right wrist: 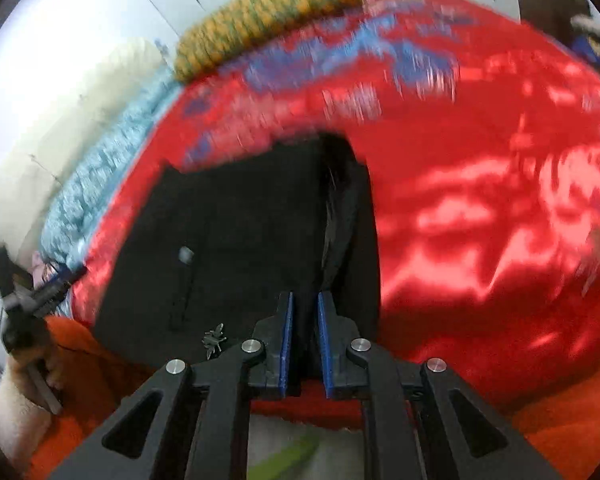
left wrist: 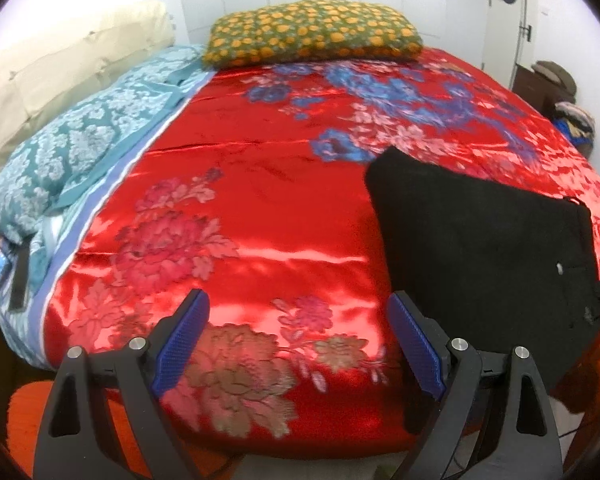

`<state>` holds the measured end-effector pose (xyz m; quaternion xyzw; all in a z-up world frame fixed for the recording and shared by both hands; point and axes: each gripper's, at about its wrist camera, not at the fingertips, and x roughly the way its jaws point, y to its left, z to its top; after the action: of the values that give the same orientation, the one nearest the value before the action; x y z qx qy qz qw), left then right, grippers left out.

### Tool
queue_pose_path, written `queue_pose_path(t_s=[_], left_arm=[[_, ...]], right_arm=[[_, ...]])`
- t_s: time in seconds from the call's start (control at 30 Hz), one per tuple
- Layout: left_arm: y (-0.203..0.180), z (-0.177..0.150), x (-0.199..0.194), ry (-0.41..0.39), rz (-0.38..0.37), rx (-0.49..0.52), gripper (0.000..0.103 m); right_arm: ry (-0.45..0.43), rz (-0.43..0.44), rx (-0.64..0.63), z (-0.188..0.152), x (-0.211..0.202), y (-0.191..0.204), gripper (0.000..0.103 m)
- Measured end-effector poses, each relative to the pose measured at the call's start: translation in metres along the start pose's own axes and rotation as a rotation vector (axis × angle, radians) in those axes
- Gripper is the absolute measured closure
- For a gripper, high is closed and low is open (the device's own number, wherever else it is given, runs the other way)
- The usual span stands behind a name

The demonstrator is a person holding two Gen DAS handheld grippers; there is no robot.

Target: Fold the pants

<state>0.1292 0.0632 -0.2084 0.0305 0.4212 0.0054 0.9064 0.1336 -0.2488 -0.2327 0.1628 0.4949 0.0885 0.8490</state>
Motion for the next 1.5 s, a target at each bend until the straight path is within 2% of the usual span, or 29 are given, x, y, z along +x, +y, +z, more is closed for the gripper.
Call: queue_pose_path(t_s=[0.03,0.07,0.13,0.17,0.23,0.3,0.4,0.43,0.47,0.5,0.57,0.63,0.7,0.73,0.77,0.87,0.9,0.93,1.0,1.03,1.17,1.2,1.27,1.33,1.37,1.43,1.47,1.5], left_arm=[[-0.003,-0.001,0.002,0.006,-0.005,0.008,0.011],[-0.005,-0.002,0.003,0.010,-0.008,0.012,0.011],[-0.006,-0.003,0.005,0.017,-0.015,0.012,0.011],[-0.006,-0.003,0.006,0.018,-0.020,0.009,0.011],[-0.004,-0.003,0.009,0.023,-0.027,-0.004,0.011],[-0.002,-0.002,0.013,0.036,-0.036,-0.027,0.011],[0.002,-0.001,0.019,0.053,-0.043,-0.056,0.011],[0.003,-0.001,0.019,0.056,-0.042,-0.063,0.011],[0.005,-0.002,0.019,0.058,-0.040,-0.070,0.011],[0.007,-0.002,0.018,0.058,-0.037,-0.075,0.011],[0.012,-0.003,0.015,0.054,-0.037,-0.090,0.011],[0.017,-0.004,0.012,0.051,-0.045,-0.108,0.011],[0.020,-0.003,0.013,0.048,-0.050,-0.122,0.011],[0.020,-0.002,0.014,0.048,-0.051,-0.123,0.011],[0.018,-0.002,0.015,0.050,-0.051,-0.119,0.011],[0.008,-0.003,0.015,0.053,-0.062,-0.082,0.011],[0.002,-0.003,0.012,0.045,-0.072,-0.059,0.011],[-0.002,-0.004,0.009,0.036,-0.079,-0.041,0.011],[-0.013,-0.005,-0.001,0.003,-0.101,0.009,0.011],[-0.018,-0.005,-0.005,-0.013,-0.118,0.029,0.011],[-0.037,-0.005,-0.019,-0.075,-0.171,0.093,0.011],[-0.042,-0.006,-0.022,-0.087,-0.189,0.106,0.011],[-0.059,-0.008,-0.026,-0.095,-0.246,0.160,0.011],[-0.077,-0.014,-0.019,-0.050,-0.249,0.221,0.011],[-0.086,-0.019,-0.010,0.001,-0.247,0.255,0.011],[-0.098,-0.030,0.011,0.134,-0.249,0.313,0.009],[-0.101,-0.036,0.020,0.191,-0.254,0.331,0.006],[-0.101,-0.040,0.025,0.232,-0.268,0.337,0.004]], right_arm=[[0.000,0.001,0.010,0.002,0.000,0.000,0.078],[-0.007,-0.003,0.010,0.004,-0.003,0.000,0.063],[-0.055,-0.044,0.004,0.010,-0.015,-0.001,0.039],[-0.094,-0.070,0.008,0.013,-0.024,-0.002,0.038],[-0.137,-0.054,0.012,0.022,-0.035,-0.002,0.038],[-0.115,-0.034,-0.015,0.035,-0.030,0.006,0.038],[-0.049,-0.031,-0.064,0.054,0.000,0.020,0.039],[-0.028,-0.045,-0.066,0.061,0.012,0.021,0.049],[-0.003,-0.048,-0.075,0.062,0.020,0.021,0.086],[0.038,-0.031,-0.096,0.065,0.030,0.024,0.092],[0.019,-0.108,-0.215,0.074,0.028,0.045,0.095],[-0.050,-0.136,-0.302,0.081,0.011,0.065,0.095],[-0.110,-0.160,-0.337,0.089,-0.001,0.072,0.096],[-0.113,-0.170,-0.334,0.090,0.000,0.069,0.095],[-0.104,-0.180,-0.317,0.090,0.005,0.063,0.095],[0.001,-0.233,-0.273,0.079,0.044,0.036,0.094],[0.020,-0.221,-0.247,0.074,0.053,0.027,0.094],[-0.002,-0.204,-0.219,0.073,0.052,0.024,0.092],[-0.022,-0.174,-0.159,0.076,0.042,0.017,0.076],[-0.018,-0.173,-0.135,0.080,0.036,0.016,0.064],[-0.121,-0.178,-0.207,0.078,-0.011,0.035,0.064],[-0.138,-0.159,-0.236,0.074,-0.021,0.045,0.064],[-0.155,-0.055,-0.297,0.057,-0.035,0.068,0.064],[-0.143,0.000,-0.363,0.039,-0.032,0.087,0.064],[-0.113,0.001,-0.388,0.028,-0.023,0.091,0.065],[-0.008,-0.074,-0.387,0.005,0.006,0.083,0.065],[0.040,-0.097,-0.362,-0.001,0.019,0.074,0.074],[0.065,-0.092,-0.332,-0.008,0.026,0.064,0.077]])
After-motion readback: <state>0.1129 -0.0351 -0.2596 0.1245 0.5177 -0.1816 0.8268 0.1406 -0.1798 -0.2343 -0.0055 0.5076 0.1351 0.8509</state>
